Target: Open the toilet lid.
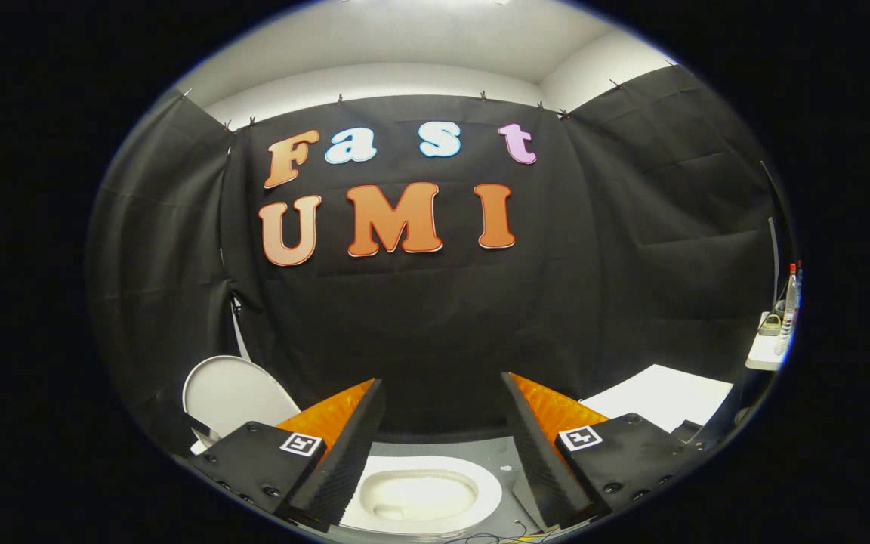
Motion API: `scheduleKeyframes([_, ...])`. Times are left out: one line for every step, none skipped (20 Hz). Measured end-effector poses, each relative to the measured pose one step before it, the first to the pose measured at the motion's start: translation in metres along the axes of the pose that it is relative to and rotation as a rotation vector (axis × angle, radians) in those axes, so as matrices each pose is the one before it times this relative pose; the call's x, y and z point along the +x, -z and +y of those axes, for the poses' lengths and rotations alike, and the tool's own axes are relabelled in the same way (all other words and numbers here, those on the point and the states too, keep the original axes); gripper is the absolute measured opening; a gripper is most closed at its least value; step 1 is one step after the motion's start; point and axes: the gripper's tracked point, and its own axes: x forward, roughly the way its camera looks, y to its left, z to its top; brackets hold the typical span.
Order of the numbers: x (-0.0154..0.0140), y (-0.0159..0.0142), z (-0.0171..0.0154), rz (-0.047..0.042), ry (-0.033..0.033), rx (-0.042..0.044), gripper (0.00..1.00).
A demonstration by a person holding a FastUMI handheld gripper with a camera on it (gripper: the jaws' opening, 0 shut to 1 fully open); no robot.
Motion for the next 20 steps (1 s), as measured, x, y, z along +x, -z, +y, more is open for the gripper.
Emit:
scheduleKeyframes([-0.00182, 0.00016, -0.00507, 0.00020, 0.00060, 0.00181, 0.98])
scheduleKeyframes([-0.00214, -0.00050, -0.00496, -0.00110, 0.00282, 0.00384, 0.98])
scheduleKeyframes([-0.00179, -0.00046, -0.00429, -0.00219, 0.00515, 0.00460, 0.98])
scheduleKeyframes([-0.00070, 0.00030, -0.00459, -0.00042, 0.00385, 0.00335, 0.98])
scheduleKeyframes([-0.00072, 0.00036, -0.00273, 0.00180, 0.00027, 0.00115, 0.98])
scheduleKeyframes([-0.00221, -0.00049, -0.00111, 0.00133, -0.00150, -0.00191, 0.98])
scheduleKeyframes([-0.00104, -0.00155, -0.00115, -0.00198, 0.00181, -0.00347, 0.98])
scheduleKeyframes([-0.00110, -0.00201, -0.00248, -0.00342, 0.00365, -0.00500, 0.98])
scheduleKeyframes([-0.00199, -0.00108, -0.00234, -0.00360, 0.00511, -0.00404, 0.98])
scheduleKeyframes([-0.00162, -0.00105, -0.00060, -0.00305, 0.00169, -0.00371, 0.98])
scheduleKeyframes([-0.00170, -0.00076, -0.00040, -0.00177, 0.00042, -0.00238, 0.98])
scheduleKeyframes([-0.00053, -0.00129, 0.00033, 0.00006, -0.00151, -0.00209, 0.98])
scheduleKeyframes([-0.00041, -0.00106, 0.00037, -0.00208, -0.00315, -0.00153, 0.98])
scheduleKeyframes([-0.00136, -0.00209, 0.00075, -0.00228, -0.00221, -0.00114, 0.98])
scheduleKeyframes([-0.00149, -0.00126, 0.00033, -0.00181, -0.00112, -0.00129, 0.98])
scheduleKeyframes([0.00000, -0.00151, 0.00006, -0.00233, -0.00244, -0.00028, 0.98])
scheduleKeyframes([-0.00050, -0.00099, 0.00029, -0.00291, -0.00159, 0.00200, 0.98])
scheduleKeyframes([-0.00037, -0.00071, -0.00013, -0.00189, -0.00202, 0.00146, 0.98])
scheduleKeyframes([0.00029, -0.00027, -0.00019, -0.00098, -0.00088, 0.00149, 0.98])
scheduleKeyframes([0.00092, -0.00158, 0.00045, -0.00250, -0.00149, 0.00091, 0.98])
